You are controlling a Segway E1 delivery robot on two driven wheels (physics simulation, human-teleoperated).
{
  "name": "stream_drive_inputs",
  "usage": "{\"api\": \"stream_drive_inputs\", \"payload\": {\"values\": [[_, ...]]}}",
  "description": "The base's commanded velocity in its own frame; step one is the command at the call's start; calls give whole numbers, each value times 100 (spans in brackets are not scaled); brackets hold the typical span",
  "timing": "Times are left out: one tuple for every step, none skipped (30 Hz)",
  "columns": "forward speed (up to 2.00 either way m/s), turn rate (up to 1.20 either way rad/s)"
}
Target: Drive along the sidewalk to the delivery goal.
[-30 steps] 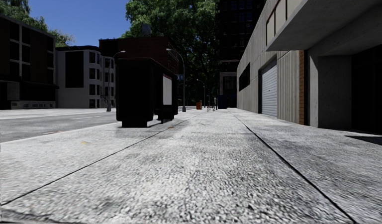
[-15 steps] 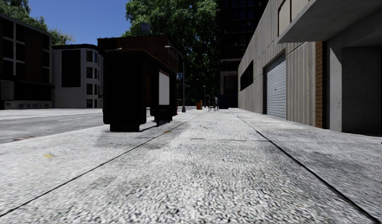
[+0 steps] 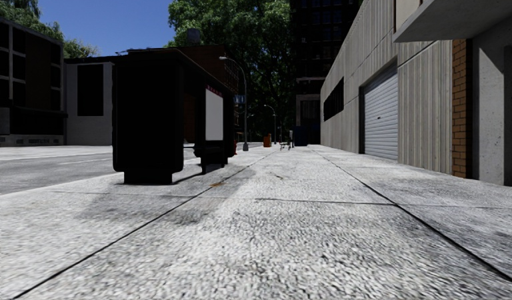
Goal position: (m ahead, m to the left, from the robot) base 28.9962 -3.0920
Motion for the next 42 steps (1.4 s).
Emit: {"api": "stream_drive_inputs", "payload": {"values": [[200, 0], [200, 0], [200, 0], [200, 0], [200, 0], [200, 0], [200, 0], [200, 0], [200, 0], [200, 0], [200, 0], [200, 0], [200, 0], [200, 0], [200, 0], [200, 0], [200, 0], [200, 0], [200, 0], [200, -4], [200, -4], [200, -10], [200, -12], [200, -12], [200, -13], [200, -13], [200, -13], [200, -13], [200, -13], [200, -13], [200, -13], [200, -13], [200, -13], [200, -13], [200, -13], [200, -13], [200, -13], [200, -13], [200, -13], [200, -13], [200, -13], [200, -13]]}}
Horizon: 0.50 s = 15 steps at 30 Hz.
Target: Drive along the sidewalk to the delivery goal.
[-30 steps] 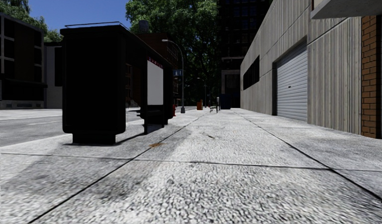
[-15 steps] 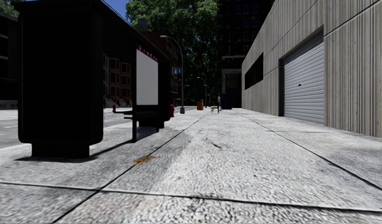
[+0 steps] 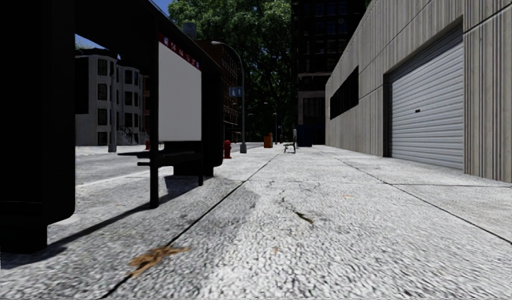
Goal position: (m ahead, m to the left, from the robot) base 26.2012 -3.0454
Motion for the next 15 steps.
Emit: {"api": "stream_drive_inputs", "payload": {"values": [[200, -13], [200, -13], [200, -13], [200, -18], [200, -18], [200, -21], [200, -22], [200, -22], [200, -22], [200, -22], [200, -22], [200, -22], [200, -22], [200, -22], [200, -22]]}}
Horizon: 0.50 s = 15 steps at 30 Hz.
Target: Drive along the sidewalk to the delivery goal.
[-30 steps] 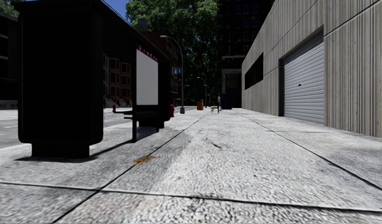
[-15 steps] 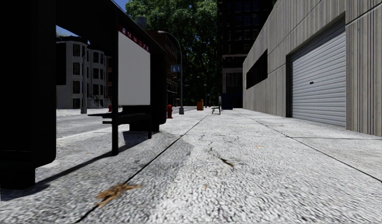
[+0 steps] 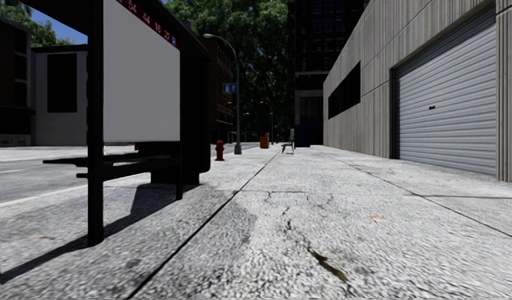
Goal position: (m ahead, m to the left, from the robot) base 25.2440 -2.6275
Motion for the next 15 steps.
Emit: {"api": "stream_drive_inputs", "payload": {"values": [[200, -22], [200, -22], [200, -22], [200, -22], [200, -22], [200, -22], [200, -22], [200, -19], [200, -16], [200, -16], [200, -15], [200, -4], [200, 0], [200, 0], [200, 0]]}}
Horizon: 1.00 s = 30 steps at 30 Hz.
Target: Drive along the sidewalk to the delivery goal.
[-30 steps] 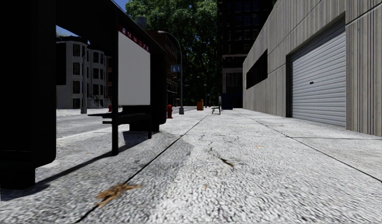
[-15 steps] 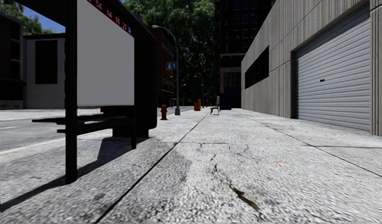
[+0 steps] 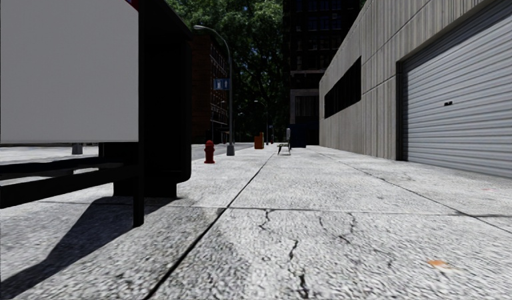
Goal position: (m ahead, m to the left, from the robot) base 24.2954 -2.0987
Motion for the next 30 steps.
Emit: {"api": "stream_drive_inputs", "payload": {"values": [[200, 0], [200, 0], [200, 0], [200, 0], [200, 0], [200, 0], [200, 0], [200, 0], [200, 0], [200, 0], [200, 0], [200, 0], [200, 0], [200, 0], [200, 0], [200, 0], [200, 0], [200, 0], [200, 0], [200, 0], [200, 0], [200, 0], [200, 0], [200, 0], [200, 0], [200, 0], [200, 0], [200, 0], [200, 0], [200, 0]]}}
